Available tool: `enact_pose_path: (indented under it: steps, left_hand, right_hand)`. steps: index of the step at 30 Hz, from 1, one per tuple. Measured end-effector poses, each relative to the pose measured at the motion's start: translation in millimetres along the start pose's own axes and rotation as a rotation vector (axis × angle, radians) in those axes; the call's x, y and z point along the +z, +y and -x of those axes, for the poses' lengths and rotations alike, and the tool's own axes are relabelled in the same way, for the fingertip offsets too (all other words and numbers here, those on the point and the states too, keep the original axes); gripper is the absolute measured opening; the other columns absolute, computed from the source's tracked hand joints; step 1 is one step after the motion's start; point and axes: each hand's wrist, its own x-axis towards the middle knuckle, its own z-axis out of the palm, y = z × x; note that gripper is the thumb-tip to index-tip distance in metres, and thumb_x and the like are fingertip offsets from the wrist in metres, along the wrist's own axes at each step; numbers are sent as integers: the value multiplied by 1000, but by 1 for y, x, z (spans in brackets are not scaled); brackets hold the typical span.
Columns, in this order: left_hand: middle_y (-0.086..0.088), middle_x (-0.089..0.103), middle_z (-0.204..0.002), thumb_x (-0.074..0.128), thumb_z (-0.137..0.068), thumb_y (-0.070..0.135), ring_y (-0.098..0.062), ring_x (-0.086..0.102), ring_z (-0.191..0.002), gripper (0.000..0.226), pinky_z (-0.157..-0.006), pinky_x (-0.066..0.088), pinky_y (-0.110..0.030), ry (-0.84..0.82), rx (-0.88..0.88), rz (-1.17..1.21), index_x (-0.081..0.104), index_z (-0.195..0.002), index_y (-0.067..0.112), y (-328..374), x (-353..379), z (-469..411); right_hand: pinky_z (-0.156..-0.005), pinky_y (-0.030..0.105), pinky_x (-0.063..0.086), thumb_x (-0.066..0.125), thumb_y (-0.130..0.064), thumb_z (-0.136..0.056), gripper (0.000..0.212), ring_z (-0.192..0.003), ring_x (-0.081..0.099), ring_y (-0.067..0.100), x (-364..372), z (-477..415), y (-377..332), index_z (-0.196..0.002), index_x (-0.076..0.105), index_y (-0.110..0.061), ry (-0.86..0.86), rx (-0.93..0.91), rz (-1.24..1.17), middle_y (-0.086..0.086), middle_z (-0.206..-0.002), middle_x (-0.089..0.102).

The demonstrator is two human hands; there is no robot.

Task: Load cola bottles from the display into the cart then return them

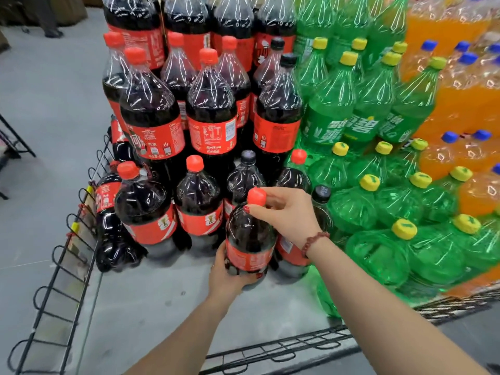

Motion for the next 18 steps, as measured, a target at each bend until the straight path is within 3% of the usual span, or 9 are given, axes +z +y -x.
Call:
enact_pose_path:
  steps: [2, 4, 7, 9, 12, 15, 18]
  left_hand:
    - [6, 56, -129, 90, -57, -2, -15, 54, -115, 107, -79, 49, -16, 9, -9, -12, 36, -145, 27, 2, 1, 1]
    - [4, 56, -127, 89, -55, -5, -16, 54, -114, 108, -69, 48, -9, 28, -11, -29, 37, -145, 24, 3, 3, 2]
    - [5, 60, -123, 92, -47, 4, -17, 56, -113, 110, -71, 47, -20, 50, -8, -52, 40, -142, 26, 7, 6, 7]
    - [4, 65, -112, 87, -53, 2, -20, 60, -106, 93, -63, 48, -21, 69, -47, -63, 46, -133, 25, 10, 9, 15]
    - [-5, 69, -103, 80, -56, -5, -28, 65, -99, 76, -51, 49, -15, 70, -59, -63, 51, -124, 15, 11, 15, 29]
    - [-18, 68, -109, 78, -47, 5, -34, 65, -102, 75, -68, 49, -24, 106, -48, -90, 56, -119, -1, 7, 28, 52]
    - [-14, 65, -111, 82, -70, 0, -30, 61, -107, 51, -92, 46, -37, 222, -51, -104, 60, -116, -3, 6, 55, 85]
  right_hand:
    - [-89, 24, 54, 83, -16, -71, 29, -92, 67, -3, 3, 3, 4, -92, 73, -34, 40, -4, -45, -16, -90, 73]
    - [-86, 22, 54, 84, -17, -71, 28, -91, 67, -3, 4, 6, 7, -95, 75, -27, 79, -5, -59, -13, -91, 74]
    - [-88, 19, 52, 84, -18, -70, 34, -94, 67, 3, -1, 13, 13, -102, 74, -14, 99, 42, -75, -5, -97, 73]
    - [-89, 18, 51, 83, -16, -71, 36, -97, 66, 4, -11, 24, 19, -105, 71, -14, 101, 69, -79, -6, -98, 70]
    - [-86, 21, 53, 80, -8, -73, 26, -90, 65, 4, -39, 51, 36, -93, 70, -19, 140, 91, -100, -7, -91, 69]
    - [-76, 18, 52, 77, 1, -74, 25, -76, 64, 2, -78, 88, 55, -83, 69, -20, 215, 114, -150, -5, -83, 70]
    - [-70, 11, 48, 75, 3, -74, 24, -67, 61, -6, -121, 133, 73, -81, 68, -19, 236, 116, -141, -5, -80, 69]
